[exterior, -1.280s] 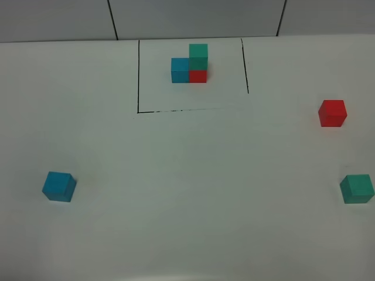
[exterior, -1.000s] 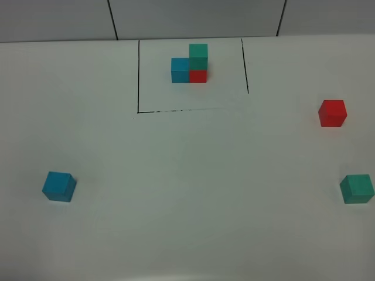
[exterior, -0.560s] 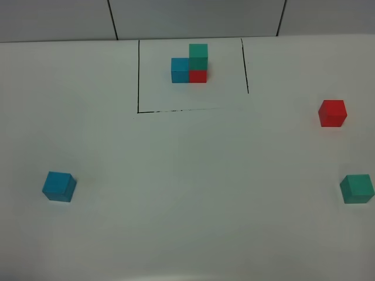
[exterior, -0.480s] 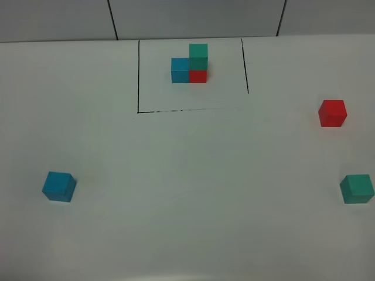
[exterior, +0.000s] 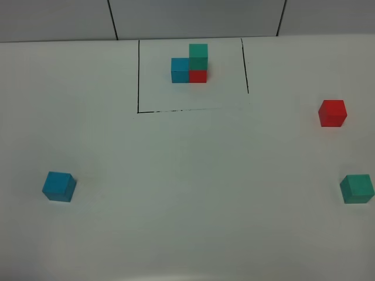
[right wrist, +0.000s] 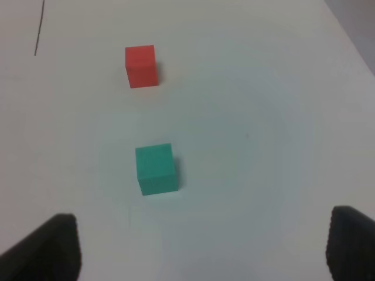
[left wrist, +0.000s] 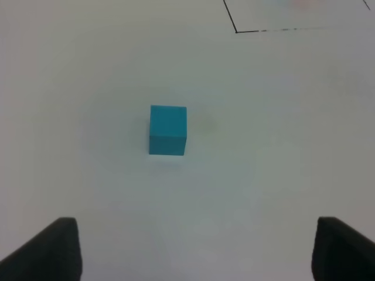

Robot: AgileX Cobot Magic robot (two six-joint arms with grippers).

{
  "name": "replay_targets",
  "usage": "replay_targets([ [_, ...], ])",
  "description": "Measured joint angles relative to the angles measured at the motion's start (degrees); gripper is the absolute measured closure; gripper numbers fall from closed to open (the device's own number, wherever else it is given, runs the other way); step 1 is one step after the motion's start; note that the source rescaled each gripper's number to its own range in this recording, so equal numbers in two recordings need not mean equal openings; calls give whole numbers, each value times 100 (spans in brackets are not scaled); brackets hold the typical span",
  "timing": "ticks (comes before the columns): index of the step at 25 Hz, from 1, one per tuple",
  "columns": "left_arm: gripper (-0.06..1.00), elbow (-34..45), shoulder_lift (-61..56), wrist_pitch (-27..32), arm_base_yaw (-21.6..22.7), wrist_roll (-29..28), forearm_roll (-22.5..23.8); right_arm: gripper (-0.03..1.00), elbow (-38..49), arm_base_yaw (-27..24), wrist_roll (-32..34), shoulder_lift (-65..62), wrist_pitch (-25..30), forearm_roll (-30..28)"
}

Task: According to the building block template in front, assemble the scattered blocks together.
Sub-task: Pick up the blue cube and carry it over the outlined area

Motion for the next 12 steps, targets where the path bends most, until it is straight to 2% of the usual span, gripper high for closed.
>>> replay_targets([
  [9,18,0,13,0,0,0,6,25,0,0,0,0,0,2],
  [12,18,-27,190,-43,0,0,187,25,0,0,0,0,0,2],
])
